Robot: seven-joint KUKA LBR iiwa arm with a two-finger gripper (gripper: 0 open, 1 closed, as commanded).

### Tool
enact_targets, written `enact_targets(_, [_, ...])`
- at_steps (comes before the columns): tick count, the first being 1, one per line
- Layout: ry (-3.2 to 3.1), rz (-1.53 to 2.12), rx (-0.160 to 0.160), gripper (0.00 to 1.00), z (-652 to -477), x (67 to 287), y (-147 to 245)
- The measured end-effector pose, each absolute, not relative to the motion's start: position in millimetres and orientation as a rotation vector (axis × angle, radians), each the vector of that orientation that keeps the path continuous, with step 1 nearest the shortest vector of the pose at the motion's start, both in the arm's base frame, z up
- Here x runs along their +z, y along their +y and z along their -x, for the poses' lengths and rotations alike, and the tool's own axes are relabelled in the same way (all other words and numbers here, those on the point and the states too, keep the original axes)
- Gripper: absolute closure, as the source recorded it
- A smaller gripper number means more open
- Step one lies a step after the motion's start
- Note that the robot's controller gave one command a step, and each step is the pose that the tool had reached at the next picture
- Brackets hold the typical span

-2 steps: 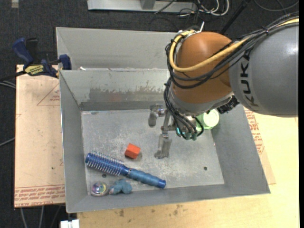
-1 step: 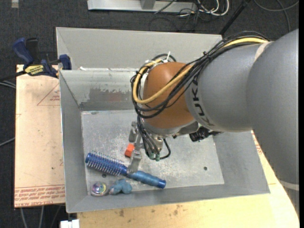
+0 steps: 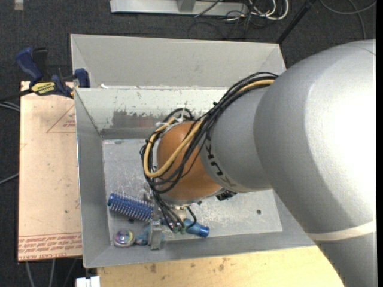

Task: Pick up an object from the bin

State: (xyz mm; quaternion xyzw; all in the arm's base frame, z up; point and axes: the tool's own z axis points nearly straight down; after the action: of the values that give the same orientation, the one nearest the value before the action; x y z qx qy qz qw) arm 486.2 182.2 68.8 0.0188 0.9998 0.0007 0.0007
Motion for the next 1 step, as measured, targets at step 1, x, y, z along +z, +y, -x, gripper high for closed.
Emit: enact_targets(1, [3.139,-0.062,0.005,1.0,-487.0,71.6,182.1])
